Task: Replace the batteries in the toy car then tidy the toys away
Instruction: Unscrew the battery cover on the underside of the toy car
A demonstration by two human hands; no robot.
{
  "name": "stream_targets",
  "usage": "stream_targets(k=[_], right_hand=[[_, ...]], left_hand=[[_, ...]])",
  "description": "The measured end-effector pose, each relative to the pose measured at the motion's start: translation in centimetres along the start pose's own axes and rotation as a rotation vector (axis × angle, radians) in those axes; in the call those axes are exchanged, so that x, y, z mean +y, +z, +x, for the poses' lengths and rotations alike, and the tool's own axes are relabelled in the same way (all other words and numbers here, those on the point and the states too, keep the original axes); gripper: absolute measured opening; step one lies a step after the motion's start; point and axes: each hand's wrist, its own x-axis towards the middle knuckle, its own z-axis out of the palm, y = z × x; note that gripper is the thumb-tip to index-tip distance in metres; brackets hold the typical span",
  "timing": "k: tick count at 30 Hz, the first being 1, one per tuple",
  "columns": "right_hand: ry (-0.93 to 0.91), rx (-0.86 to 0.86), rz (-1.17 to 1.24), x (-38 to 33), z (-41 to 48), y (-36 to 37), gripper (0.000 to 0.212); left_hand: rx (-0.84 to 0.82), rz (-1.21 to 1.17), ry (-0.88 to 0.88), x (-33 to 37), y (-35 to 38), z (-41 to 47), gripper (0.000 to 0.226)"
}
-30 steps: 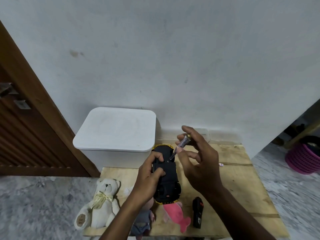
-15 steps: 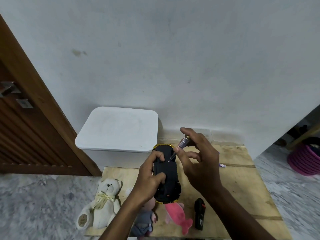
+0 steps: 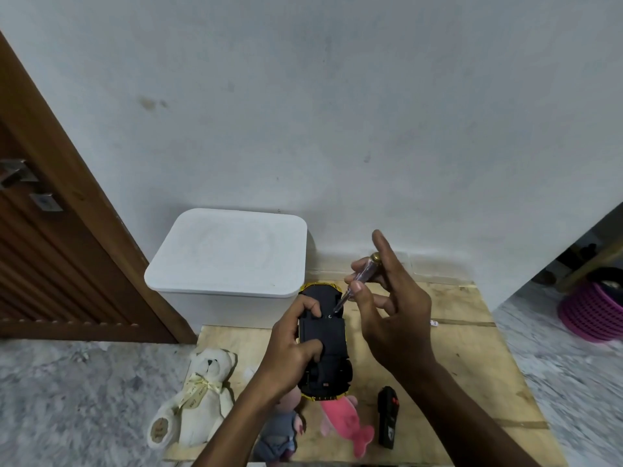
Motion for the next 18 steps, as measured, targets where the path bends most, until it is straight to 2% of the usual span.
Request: stream_targets(k=[2, 6, 12, 18], right_hand=[[0.033, -0.004, 0.025, -0.09, -0.06, -0.04, 0.068], [-0.045, -0.023, -0.013, -0.36, -0.25, -0.13, 0.057], [-0.015, -0.082, 0.011, 0.0, -0.39, -0.21, 0.07], [-0.036, -0.091, 0.006, -0.1, -0.32, -0.37, 0.065]], left_hand=[[-0.004, -0.009, -0.002, 0.14, 0.0, -0.09, 0.04], [-0.007, -0.02, -0.005, 0.32, -0.12, -0.19, 0.038], [0.001, -0.007, -0.024, 0.07, -0.11, -0.28, 0.041], [0.001, -0.017, -0.014, 0.38, 0.23, -0.22, 0.039]])
